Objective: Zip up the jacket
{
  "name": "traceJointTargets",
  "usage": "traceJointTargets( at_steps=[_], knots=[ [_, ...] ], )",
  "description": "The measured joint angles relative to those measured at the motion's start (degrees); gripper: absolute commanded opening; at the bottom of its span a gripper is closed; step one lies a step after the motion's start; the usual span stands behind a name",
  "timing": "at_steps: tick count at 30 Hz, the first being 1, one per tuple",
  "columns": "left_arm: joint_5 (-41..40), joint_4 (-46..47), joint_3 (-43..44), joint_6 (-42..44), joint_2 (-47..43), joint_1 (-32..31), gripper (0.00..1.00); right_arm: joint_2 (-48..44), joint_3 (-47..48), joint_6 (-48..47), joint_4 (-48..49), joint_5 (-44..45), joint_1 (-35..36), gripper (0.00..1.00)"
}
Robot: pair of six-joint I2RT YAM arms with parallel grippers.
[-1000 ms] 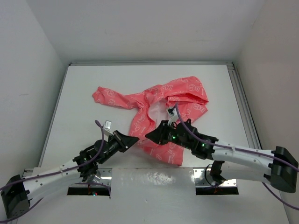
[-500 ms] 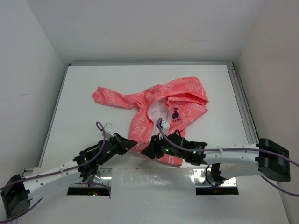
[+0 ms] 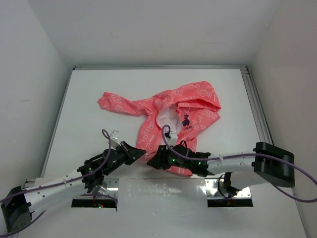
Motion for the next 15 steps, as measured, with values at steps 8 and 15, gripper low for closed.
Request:
traceJointTargets(
  at_steps=[8, 15],
  knots=[
    [0.5, 0.7, 0.0, 0.0, 0.0, 0.0, 0.0, 3.4, 0.0, 2.0, 3.3, 0.9, 0.0, 0.4],
    [1.1, 1.0, 0.0, 0.0, -0.4, 0.0, 0.0, 5.1, -0.5, 3.2, 6.8, 1.5, 0.0, 0.39]
  ],
)
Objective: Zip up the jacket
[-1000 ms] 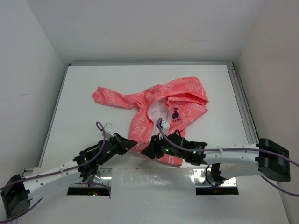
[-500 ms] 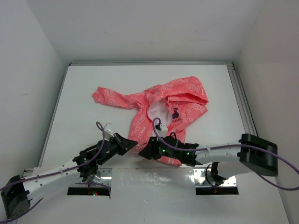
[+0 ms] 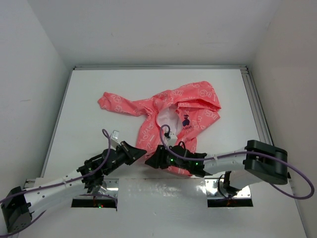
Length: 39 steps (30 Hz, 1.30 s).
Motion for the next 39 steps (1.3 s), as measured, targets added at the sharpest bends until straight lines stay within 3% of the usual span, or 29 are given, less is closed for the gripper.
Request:
traceJointTargets(
  at_steps=[14, 26, 30, 34, 39],
  knots=[
    [0.4, 0.3, 0.0, -0.4, -0.8, 0.0, 0.0, 2.4, -0.9, 2.1, 5.5, 0.6, -0.3, 0.34],
    [0.4, 0.3, 0.0, -0.6, -1.9, 0.0, 0.0, -0.2, -3.2, 2.8, 8.5, 1.3, -0.4, 0.24],
    [0.6, 0.3, 0.0, -0.7, -1.5, 0.0, 0.0, -0.3, -3.2, 2.8, 8.7, 1.5, -0.4, 0.28],
    [0.7, 0.5, 0.0, -0.8, -1.5, 0.0, 0.0, -0.2, -3.2, 2.9, 8.0, 1.5, -0.4, 0.39],
    [0.7, 0.7, 0.0, -0.8, -1.7, 0.0, 0.0, 1.2, -3.0, 3.4, 7.9, 1.4, -0.4, 0.39]
  ],
)
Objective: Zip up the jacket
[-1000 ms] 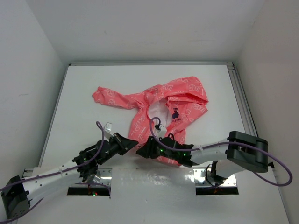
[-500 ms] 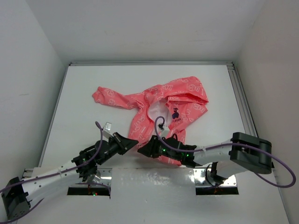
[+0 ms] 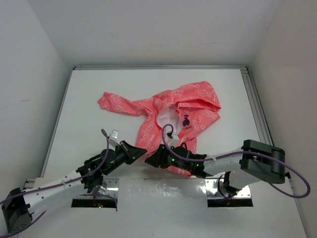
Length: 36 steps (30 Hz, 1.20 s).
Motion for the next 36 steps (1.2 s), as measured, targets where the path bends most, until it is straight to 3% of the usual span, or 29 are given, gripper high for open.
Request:
traceJointTargets(
  at_steps=[5, 16, 36],
  knots=[
    [0.2, 0.3, 0.0, 0.0, 0.0, 0.0, 0.0, 3.1, 1.4, 0.3, 0.8, -0.6, 0.0, 0.35],
    [-0.1, -1.8, 0.0, 0.0, -2.5, 0.0, 0.0, 4.1, 2.1, 0.1, 2.5, -1.1, 0.0, 0.35],
    [0.2, -2.9, 0.0, -0.2, -3.4, 0.0, 0.0, 2.4, 0.6, -1.1, 6.4, -1.0, 0.0, 0.17]
  ],
)
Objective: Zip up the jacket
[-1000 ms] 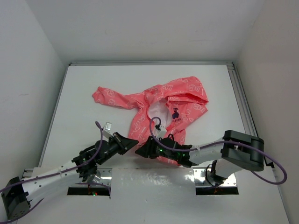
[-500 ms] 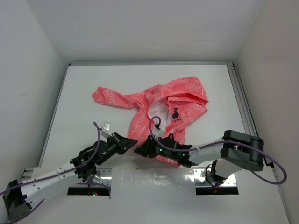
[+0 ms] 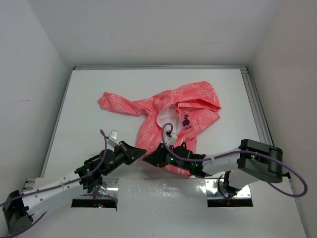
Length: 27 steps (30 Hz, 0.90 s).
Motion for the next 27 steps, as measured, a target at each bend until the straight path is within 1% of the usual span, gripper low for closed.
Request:
traceJointTargets(
  at_steps=[2, 6, 7, 9, 10, 12, 13, 16, 18, 19, 20, 21, 23, 24, 25, 26, 27],
  knots=[
    [0.1, 0.0, 0.0, 0.0, 0.3, 0.0, 0.0, -0.2, -0.1, 0.0, 0.2, 0.2, 0.0, 0.09],
    [0.3, 0.2, 0.0, 0.0, 0.7, 0.0, 0.0, -0.2, -0.1, -0.1, 0.5, 0.9, 0.0, 0.08],
    [0.3, 0.2, 0.0, 0.0, 0.8, 0.0, 0.0, -0.2, -0.1, 0.0, 0.7, 0.9, 0.0, 0.09],
    [0.4, 0.4, 0.0, 0.0, 0.9, 0.0, 0.0, -0.2, -0.1, 0.0, 1.1, 0.9, 0.0, 0.17],
    [0.4, 0.5, 0.0, 0.0, 1.0, 0.0, 0.0, -0.2, -0.1, 0.0, 1.2, 0.9, 0.0, 0.18],
    [0.4, 0.5, 0.0, 0.0, 1.0, 0.0, 0.0, -0.2, -0.1, -0.1, 1.7, 1.0, 0.0, 0.12],
    [0.4, 0.5, 0.0, 0.0, 1.0, 0.0, 0.0, -0.2, -0.1, -0.2, 1.7, 1.1, 0.0, 0.06],
    [0.4, 0.4, 0.0, 0.0, 1.0, 0.0, 0.0, -0.2, -0.1, -0.2, 1.5, 1.2, 0.0, 0.02],
    [0.3, 0.4, 0.0, 0.0, 1.0, 0.0, 0.0, -0.2, -0.1, -0.2, 1.1, 1.2, 0.0, 0.06],
    [0.3, 0.4, 0.0, 0.0, 1.0, 0.0, 0.0, -0.2, 0.0, -0.2, 0.7, 1.2, 0.0, 0.15],
    [0.3, 0.4, 0.0, 0.0, 1.0, 0.0, 0.0, -0.2, 0.0, -0.1, 0.0, 1.1, 0.0, 0.2],
    [0.3, 0.4, 0.0, 0.0, 1.0, 0.0, 0.0, -0.2, 0.0, 0.0, -0.5, 1.0, 0.0, 0.23],
    [0.3, 0.4, 0.0, 0.0, 1.0, 0.0, 0.0, -0.2, 0.0, 0.0, -0.9, 0.9, 0.0, 0.23],
    [0.3, 0.4, 0.0, 0.0, 1.0, 0.0, 0.0, -0.1, 0.1, 0.1, -1.2, 0.8, 0.0, 0.2],
    [0.3, 0.4, 0.0, 0.0, 1.0, 0.0, 0.0, 0.0, 0.2, 0.1, -1.5, 0.7, 0.0, 0.1],
    [0.3, 0.4, 0.0, 0.0, 1.0, 0.0, 0.0, 0.3, 0.3, 0.3, -1.5, 0.6, 0.0, 0.07],
    [0.3, 0.5, 0.0, 0.0, 0.9, 0.0, 0.0, 0.5, 0.3, 0.1, -1.5, 0.6, 0.0, 0.01]
  ],
)
